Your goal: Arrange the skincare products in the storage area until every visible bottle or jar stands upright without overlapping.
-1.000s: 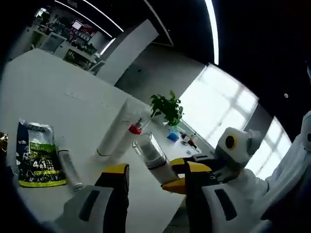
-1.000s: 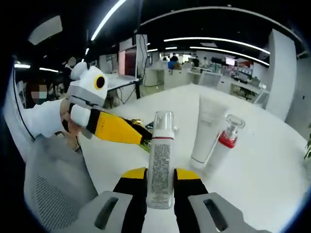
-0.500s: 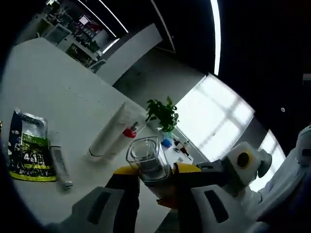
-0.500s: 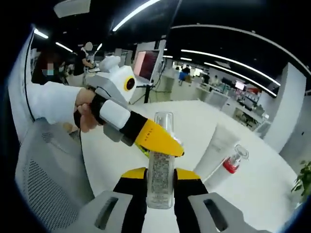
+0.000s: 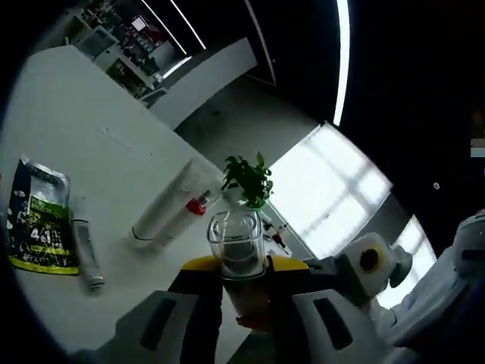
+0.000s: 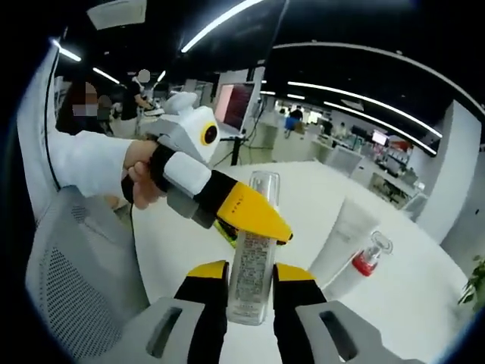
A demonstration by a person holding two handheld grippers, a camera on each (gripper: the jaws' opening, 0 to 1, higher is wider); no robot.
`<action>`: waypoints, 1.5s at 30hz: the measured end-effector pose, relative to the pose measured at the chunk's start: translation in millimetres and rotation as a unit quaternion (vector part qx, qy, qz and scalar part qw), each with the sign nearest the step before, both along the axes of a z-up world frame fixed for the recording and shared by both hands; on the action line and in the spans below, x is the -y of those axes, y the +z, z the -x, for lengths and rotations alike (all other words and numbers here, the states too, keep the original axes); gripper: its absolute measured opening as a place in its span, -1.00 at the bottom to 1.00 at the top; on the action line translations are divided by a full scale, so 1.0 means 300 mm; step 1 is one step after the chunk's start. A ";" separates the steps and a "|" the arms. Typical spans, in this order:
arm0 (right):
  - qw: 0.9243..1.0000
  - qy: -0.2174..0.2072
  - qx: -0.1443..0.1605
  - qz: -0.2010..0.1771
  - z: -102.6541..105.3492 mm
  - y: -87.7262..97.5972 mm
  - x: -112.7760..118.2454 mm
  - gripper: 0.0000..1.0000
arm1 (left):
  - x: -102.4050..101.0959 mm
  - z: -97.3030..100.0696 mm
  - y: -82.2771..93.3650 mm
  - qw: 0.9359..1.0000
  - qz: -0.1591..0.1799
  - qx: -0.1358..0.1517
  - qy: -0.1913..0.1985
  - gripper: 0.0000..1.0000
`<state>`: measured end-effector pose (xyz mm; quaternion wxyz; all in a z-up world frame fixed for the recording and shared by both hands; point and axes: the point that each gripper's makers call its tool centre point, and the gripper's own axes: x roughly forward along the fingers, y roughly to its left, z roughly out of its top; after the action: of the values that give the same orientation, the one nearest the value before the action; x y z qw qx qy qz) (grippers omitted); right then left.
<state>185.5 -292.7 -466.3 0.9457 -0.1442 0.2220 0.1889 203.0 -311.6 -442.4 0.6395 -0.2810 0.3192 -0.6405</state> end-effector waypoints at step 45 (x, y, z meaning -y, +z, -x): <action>0.974 0.054 -0.115 -0.187 0.106 -0.005 -0.087 -0.73 | -0.055 0.167 0.078 0.972 0.027 0.138 -0.188 -0.62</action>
<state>153.6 -266.6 -467.8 0.9125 0.0465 0.2816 0.2930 153.0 -295.2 -419.0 0.5374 -0.1416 0.2574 -0.7905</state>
